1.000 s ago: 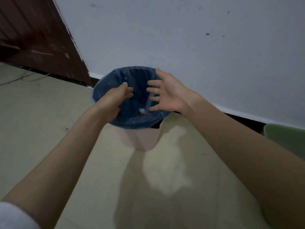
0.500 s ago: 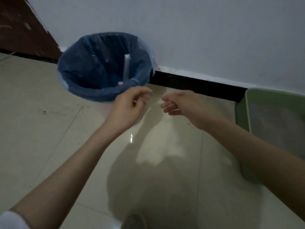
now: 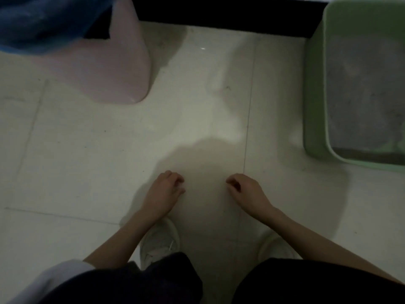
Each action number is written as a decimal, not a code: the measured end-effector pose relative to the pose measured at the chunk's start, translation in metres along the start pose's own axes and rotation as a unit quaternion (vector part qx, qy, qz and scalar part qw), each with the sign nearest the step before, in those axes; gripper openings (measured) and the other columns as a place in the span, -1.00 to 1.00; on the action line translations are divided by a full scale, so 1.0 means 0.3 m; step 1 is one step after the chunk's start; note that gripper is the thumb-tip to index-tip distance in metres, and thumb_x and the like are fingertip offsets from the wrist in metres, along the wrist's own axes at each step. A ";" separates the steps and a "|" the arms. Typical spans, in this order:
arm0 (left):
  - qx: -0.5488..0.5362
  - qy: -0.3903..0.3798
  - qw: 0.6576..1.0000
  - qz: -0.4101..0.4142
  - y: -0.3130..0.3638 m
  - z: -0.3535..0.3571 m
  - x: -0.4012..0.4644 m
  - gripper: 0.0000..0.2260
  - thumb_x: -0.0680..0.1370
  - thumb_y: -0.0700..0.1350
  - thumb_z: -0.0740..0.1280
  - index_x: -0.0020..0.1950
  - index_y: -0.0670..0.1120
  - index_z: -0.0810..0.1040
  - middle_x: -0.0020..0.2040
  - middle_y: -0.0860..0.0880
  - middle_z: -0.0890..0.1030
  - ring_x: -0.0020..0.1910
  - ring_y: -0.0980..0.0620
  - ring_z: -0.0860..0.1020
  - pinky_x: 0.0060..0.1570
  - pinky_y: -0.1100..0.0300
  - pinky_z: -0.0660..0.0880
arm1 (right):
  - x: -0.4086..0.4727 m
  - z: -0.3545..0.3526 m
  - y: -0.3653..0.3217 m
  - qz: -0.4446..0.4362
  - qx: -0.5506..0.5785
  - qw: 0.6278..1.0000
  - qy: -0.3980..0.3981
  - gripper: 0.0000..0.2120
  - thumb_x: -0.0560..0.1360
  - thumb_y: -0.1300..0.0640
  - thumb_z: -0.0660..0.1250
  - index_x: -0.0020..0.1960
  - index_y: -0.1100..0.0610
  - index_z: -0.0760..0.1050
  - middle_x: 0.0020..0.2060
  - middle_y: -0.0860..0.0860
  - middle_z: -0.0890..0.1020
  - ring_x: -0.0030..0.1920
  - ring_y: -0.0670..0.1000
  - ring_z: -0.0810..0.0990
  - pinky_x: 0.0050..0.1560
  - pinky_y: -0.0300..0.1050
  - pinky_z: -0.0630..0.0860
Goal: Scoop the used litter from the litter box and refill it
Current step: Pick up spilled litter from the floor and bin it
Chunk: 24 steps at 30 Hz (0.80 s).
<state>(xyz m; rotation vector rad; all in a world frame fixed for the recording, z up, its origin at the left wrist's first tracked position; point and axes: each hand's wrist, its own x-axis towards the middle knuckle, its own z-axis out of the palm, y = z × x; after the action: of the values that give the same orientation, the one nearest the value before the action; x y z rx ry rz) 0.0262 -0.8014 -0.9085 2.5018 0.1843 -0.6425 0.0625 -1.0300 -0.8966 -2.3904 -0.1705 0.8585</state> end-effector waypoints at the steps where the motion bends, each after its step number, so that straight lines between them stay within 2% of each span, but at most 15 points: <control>1: 0.007 0.007 1.000 0.000 -0.005 0.008 -0.001 -0.78 0.45 -0.17 0.40 0.07 -0.18 0.55 -0.04 -0.15 0.53 0.01 -0.13 0.47 0.03 0.08 0.38 | -0.012 0.013 0.023 0.005 -0.002 1.000 0.010 -0.81 0.55 0.19 0.23 0.10 0.23 0.53 0.02 0.14 0.60 0.02 0.11 0.55 0.06 -0.12 0.42; 6: 0.052 0.040 0.996 0.068 0.042 0.041 0.038 -0.71 0.40 -0.15 0.45 0.08 -0.20 0.55 -0.01 -0.19 0.53 0.01 -0.22 0.48 0.01 -0.03 0.45 | -0.024 0.042 0.072 0.005 -0.011 0.999 0.045 -0.76 0.54 0.22 0.21 0.18 0.21 0.49 0.05 0.13 0.57 0.06 0.09 0.51 0.06 -0.16 0.37; 10: 0.117 0.046 0.982 0.138 0.124 0.060 0.107 -0.56 0.38 -0.15 0.45 0.22 -0.22 0.49 0.11 -0.23 0.50 0.07 -0.26 0.47 0.04 -0.05 0.46 | -0.022 0.038 0.094 -0.006 -0.041 0.998 0.055 -0.68 0.53 0.22 0.22 0.28 0.19 0.43 0.04 0.14 0.54 0.07 0.11 0.48 0.07 -0.15 0.34; 15: 0.250 0.034 0.954 0.162 0.145 0.101 0.121 -0.55 0.49 0.00 0.12 0.28 -0.19 0.46 0.24 -0.22 0.50 0.14 -0.23 0.48 0.08 0.00 0.47 | -0.030 0.021 0.128 -0.030 -0.107 0.992 0.057 -0.54 0.53 0.21 0.21 0.42 0.21 0.29 0.00 0.19 0.53 0.01 0.18 0.48 0.06 -0.03 0.38; 18: 0.281 0.021 0.947 0.157 0.139 0.129 0.100 -0.54 0.51 0.00 0.07 0.30 -0.20 0.46 0.30 -0.23 0.47 0.20 -0.24 0.46 0.14 -0.06 0.45 | -0.028 0.021 0.128 -0.034 -0.133 0.989 0.055 -0.51 0.54 0.18 0.21 0.44 0.23 0.25 0.01 0.22 0.54 0.00 0.22 0.49 0.04 0.01 0.41; 22: 0.274 0.042 0.945 0.171 0.128 0.130 0.118 -0.57 0.54 -0.03 0.07 0.32 -0.19 0.44 0.32 -0.19 0.46 0.24 -0.23 0.46 0.22 -0.02 0.37 | 0.022 0.000 0.101 -0.049 -0.223 0.973 0.038 -0.41 0.58 0.05 0.11 0.52 0.20 0.00 0.15 0.19 0.51 0.12 0.19 0.47 0.09 0.02 0.37; 24: 0.264 0.059 0.946 0.178 0.132 0.119 0.138 -0.59 0.54 -0.07 0.09 0.31 -0.20 0.44 0.29 -0.18 0.49 0.21 -0.21 0.48 0.18 -0.01 0.34 | 0.048 -0.024 0.091 -0.045 -0.228 0.972 0.020 -0.38 0.60 0.01 0.05 0.53 0.19 -0.15 0.14 0.16 0.53 0.11 0.16 0.47 0.07 -0.01 0.38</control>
<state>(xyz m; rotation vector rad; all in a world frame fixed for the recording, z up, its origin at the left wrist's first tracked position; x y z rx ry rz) 0.0582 -0.8542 -0.9360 2.9761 -0.4487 -0.4288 0.0760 -1.0515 -0.9155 -2.7935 -0.5058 0.7938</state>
